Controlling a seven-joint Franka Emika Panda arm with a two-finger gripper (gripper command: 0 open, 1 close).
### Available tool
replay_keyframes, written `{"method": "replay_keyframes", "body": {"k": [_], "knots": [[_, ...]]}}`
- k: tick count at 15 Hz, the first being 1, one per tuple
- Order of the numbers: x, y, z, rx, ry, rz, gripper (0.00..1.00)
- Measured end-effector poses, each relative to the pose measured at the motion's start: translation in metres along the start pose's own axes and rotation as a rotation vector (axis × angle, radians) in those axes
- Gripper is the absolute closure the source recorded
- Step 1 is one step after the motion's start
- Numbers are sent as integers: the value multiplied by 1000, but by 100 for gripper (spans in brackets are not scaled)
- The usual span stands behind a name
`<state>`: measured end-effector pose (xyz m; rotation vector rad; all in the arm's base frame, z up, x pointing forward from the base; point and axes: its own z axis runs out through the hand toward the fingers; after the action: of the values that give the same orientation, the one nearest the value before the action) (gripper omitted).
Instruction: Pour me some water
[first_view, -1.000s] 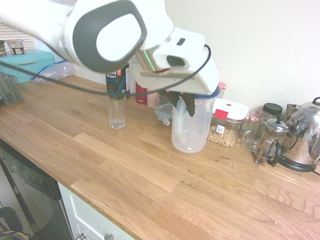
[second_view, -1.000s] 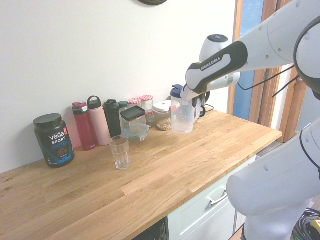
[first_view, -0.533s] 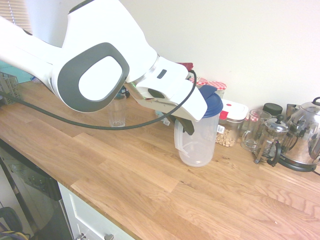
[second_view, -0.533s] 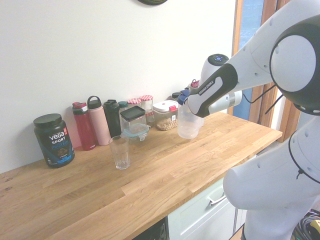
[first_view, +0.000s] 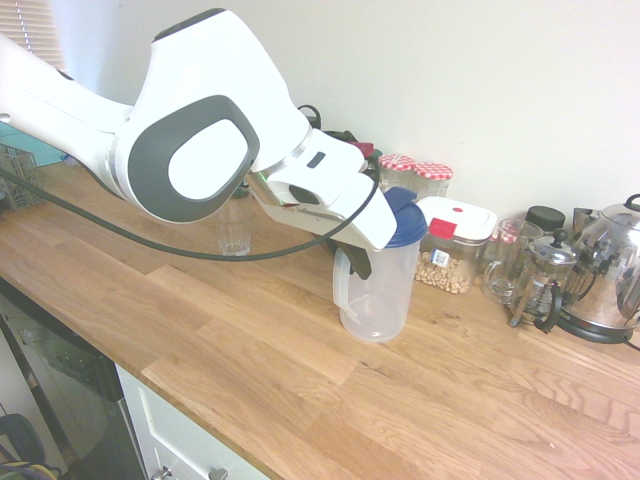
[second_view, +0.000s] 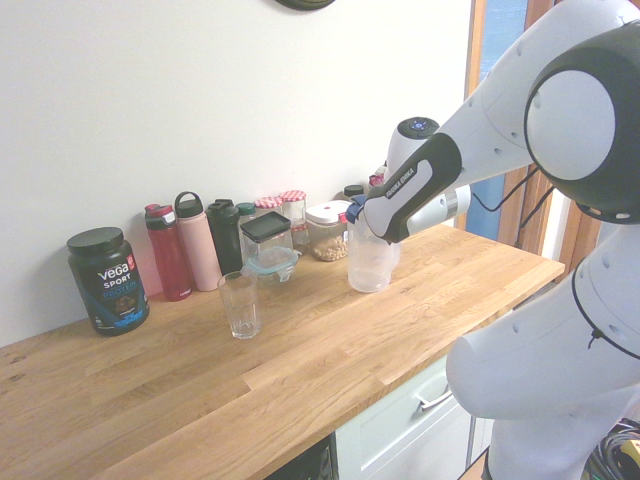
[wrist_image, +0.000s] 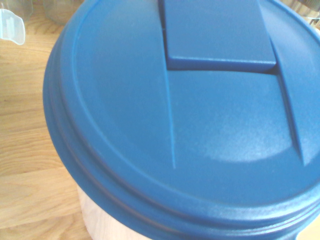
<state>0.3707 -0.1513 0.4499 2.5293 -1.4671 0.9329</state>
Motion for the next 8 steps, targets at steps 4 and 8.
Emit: {"method": "replay_keyframes", "body": {"k": [4, 8], "knots": [[3, -2, 1, -15, -13, -2, 0], [7, -1, 0, -27, -14, 0, 0]]}}
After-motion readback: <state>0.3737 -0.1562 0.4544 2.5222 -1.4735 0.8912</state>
